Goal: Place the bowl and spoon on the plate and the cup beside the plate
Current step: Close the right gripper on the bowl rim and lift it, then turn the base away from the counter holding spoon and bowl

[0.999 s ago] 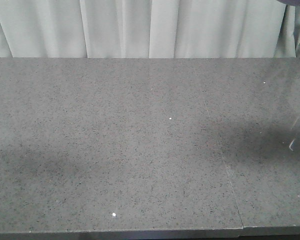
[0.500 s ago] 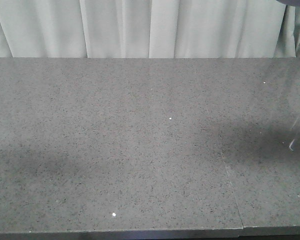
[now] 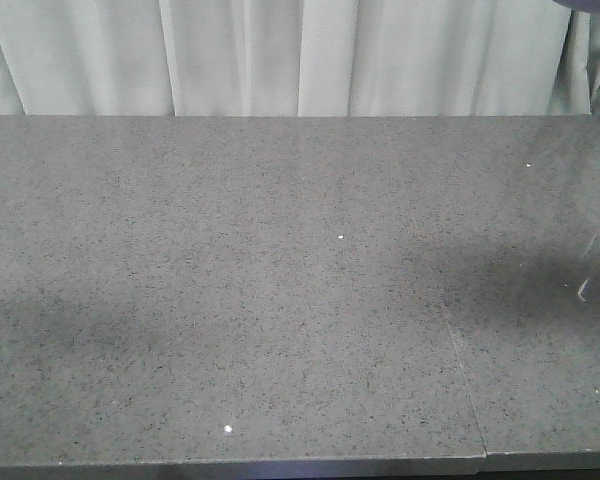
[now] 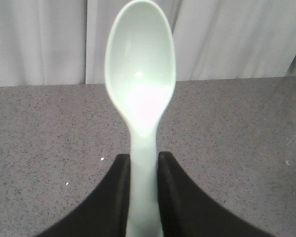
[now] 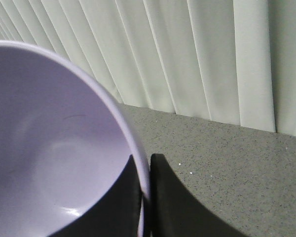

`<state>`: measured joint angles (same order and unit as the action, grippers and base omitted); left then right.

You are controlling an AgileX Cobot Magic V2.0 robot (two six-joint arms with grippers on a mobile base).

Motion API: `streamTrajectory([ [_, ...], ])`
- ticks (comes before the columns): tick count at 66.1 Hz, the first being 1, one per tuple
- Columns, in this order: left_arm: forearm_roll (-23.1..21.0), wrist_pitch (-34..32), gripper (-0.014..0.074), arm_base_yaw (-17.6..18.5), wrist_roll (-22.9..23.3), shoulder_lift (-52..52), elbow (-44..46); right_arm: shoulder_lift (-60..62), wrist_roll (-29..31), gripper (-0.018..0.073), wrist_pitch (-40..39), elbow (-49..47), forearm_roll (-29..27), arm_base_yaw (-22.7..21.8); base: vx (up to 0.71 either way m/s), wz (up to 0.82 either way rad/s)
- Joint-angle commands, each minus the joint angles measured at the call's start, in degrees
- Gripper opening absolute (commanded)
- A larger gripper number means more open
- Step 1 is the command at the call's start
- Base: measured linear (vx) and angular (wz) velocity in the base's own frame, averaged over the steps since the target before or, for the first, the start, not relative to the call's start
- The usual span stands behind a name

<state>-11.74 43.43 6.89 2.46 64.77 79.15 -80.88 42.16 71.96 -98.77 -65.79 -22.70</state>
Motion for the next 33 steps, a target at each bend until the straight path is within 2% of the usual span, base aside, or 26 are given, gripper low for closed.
streamTrajectory([
  [1, -1.0, -3.7, -0.0007, 0.0, -0.2, -1.0, 1.5, 1.7, 0.7, -0.0006, 1.2, -1.5, -3.9, -0.2, 0.00, 0.00],
  [33, -1.0, -3.7, -0.0007, 0.0, -0.2, -1.0, 1.5, 1.7, 0.7, -0.0006, 1.2, -1.5, -3.9, -0.2, 0.00, -0.02],
])
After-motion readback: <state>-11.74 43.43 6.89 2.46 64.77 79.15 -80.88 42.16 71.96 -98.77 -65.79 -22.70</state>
